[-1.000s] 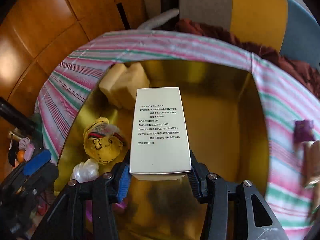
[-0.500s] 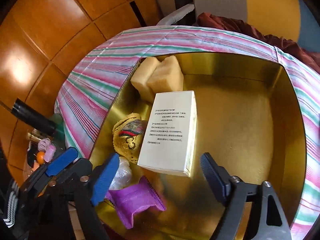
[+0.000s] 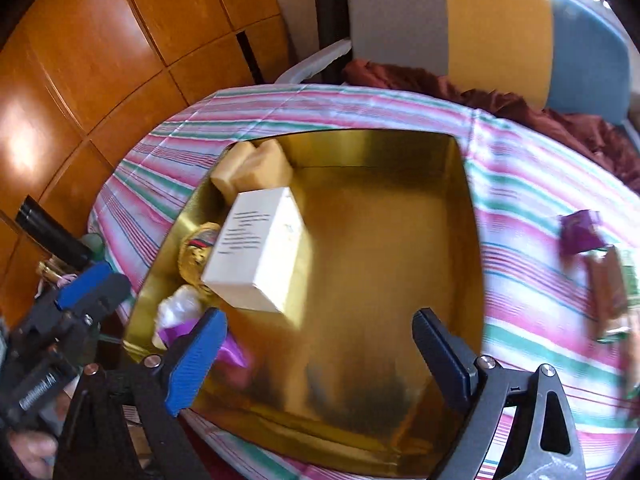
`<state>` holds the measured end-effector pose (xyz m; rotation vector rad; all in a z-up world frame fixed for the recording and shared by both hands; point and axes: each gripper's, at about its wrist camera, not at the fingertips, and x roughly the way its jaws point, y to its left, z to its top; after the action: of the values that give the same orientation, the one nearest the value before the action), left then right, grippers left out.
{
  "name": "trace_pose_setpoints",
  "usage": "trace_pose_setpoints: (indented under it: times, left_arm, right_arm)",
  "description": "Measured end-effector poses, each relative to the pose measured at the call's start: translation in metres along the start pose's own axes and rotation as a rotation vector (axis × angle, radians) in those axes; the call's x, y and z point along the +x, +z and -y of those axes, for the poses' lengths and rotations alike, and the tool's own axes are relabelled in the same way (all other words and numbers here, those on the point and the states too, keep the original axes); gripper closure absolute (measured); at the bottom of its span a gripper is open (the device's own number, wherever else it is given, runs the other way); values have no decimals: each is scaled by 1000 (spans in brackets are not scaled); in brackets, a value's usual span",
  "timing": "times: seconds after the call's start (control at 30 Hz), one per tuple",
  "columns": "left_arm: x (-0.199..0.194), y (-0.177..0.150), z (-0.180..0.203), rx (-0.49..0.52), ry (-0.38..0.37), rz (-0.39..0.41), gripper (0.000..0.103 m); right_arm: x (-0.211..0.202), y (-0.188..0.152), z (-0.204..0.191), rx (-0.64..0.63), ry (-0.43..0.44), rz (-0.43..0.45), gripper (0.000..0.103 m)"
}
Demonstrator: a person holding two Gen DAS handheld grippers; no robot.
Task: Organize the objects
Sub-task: 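Carry the white box into the gold tray and open the right tool, then move both tools back toward the remaining items on the table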
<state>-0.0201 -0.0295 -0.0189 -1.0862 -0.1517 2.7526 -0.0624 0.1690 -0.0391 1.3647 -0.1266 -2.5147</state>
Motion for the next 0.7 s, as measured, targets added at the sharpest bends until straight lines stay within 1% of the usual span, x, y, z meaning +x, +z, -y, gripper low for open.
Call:
trace_pose_setpoints:
  times: [0.17, 0.37, 0.57, 0.7]
  left_arm:
    - [-2, -1, 21, 61, -31, -4, 46]
    - [1, -4, 47, 114, -77, -28, 46]
    - [5, -6, 76, 175, -117, -55, 46]
    - [10, -5, 96, 205, -155, -85, 46]
  right_arm:
    - [-27, -6, 41, 49, -61, 42, 3]
    - [-60, -13, 104, 114, -206, 69, 1]
    - [-99, -27, 190, 249, -352, 107, 0]
    - [-120, -44, 257, 397, -459, 144, 0]
